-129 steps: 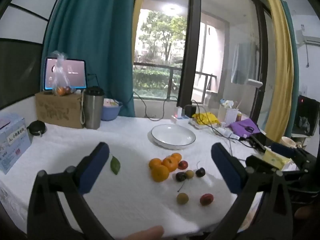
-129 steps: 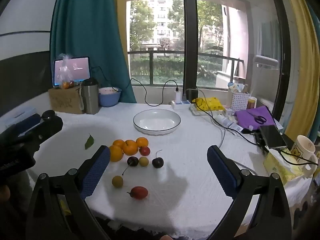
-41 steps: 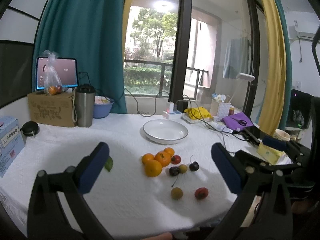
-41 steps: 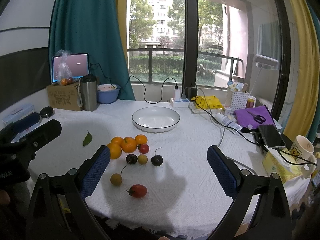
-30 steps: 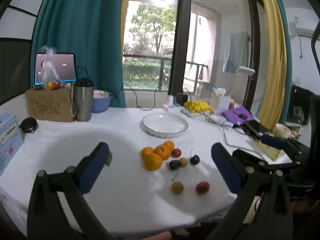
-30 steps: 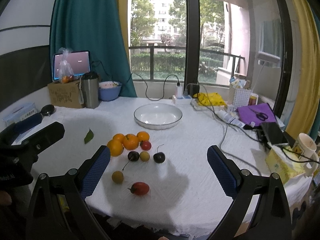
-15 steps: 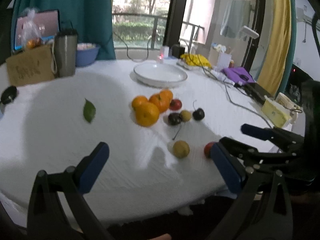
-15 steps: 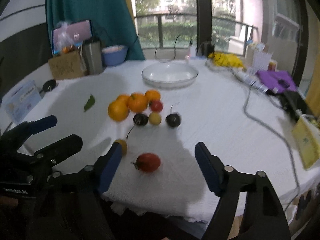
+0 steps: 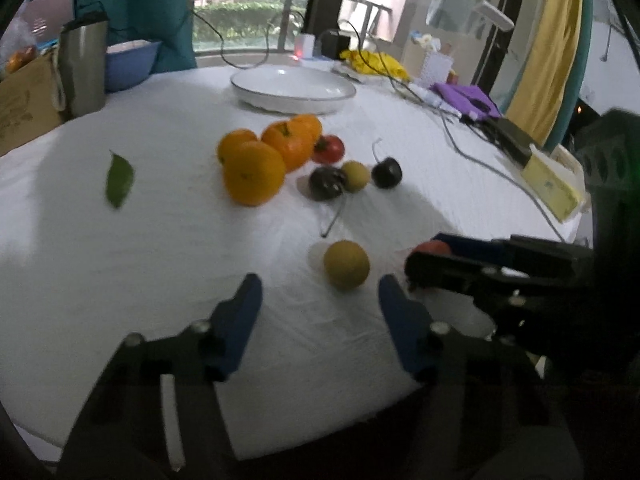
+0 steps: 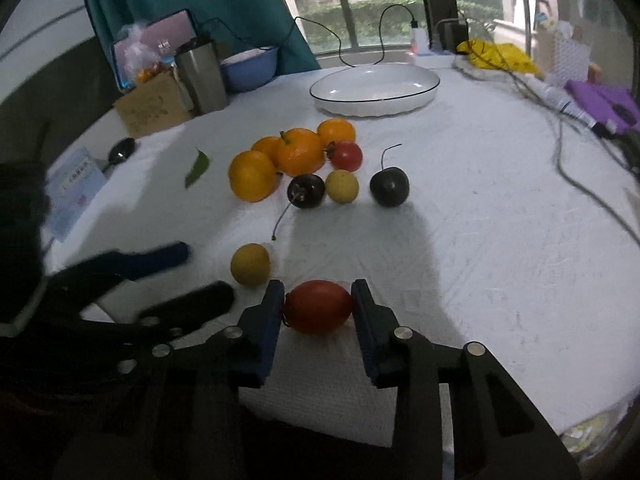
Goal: Organize fruits
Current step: 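Grasp the red tomato with the right tool while the left tool grasps a yellow plum, then carry the red tomato and yellow plum over the white plate with both tools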
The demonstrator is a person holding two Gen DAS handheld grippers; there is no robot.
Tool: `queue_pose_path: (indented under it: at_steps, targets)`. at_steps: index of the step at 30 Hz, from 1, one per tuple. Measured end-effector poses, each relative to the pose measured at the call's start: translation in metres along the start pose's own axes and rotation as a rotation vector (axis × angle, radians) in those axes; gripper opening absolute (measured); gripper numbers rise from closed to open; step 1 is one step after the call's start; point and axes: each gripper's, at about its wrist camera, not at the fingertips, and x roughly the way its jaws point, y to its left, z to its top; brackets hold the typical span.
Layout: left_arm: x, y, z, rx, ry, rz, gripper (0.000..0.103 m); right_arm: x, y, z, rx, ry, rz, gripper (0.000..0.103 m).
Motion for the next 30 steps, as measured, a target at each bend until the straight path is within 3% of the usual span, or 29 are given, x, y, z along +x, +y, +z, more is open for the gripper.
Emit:
queue_pose_path:
  at_steps: [6, 11, 18, 30]
  targets:
    - [0.011, -0.014, 0.009, 0.050, 0.022, 0.007, 0.045, -0.011, -0.016, 0.008, 0.035, -0.032, 0.009, 0.036]
    - [0.019, -0.019, 0.015, 0.069, 0.022, 0.041, 0.029, -0.014, -0.028, 0.016, 0.052, -0.045, 0.002, 0.036]
    - [0.019, -0.016, 0.023, 0.049, 0.028, 0.030, 0.028, -0.016, -0.028, 0.028, 0.022, -0.068, -0.025, 0.036]
    - [-0.003, -0.005, 0.064, 0.012, -0.076, -0.019, 0.028, -0.012, -0.025, 0.061, -0.030, -0.100, -0.048, 0.036]
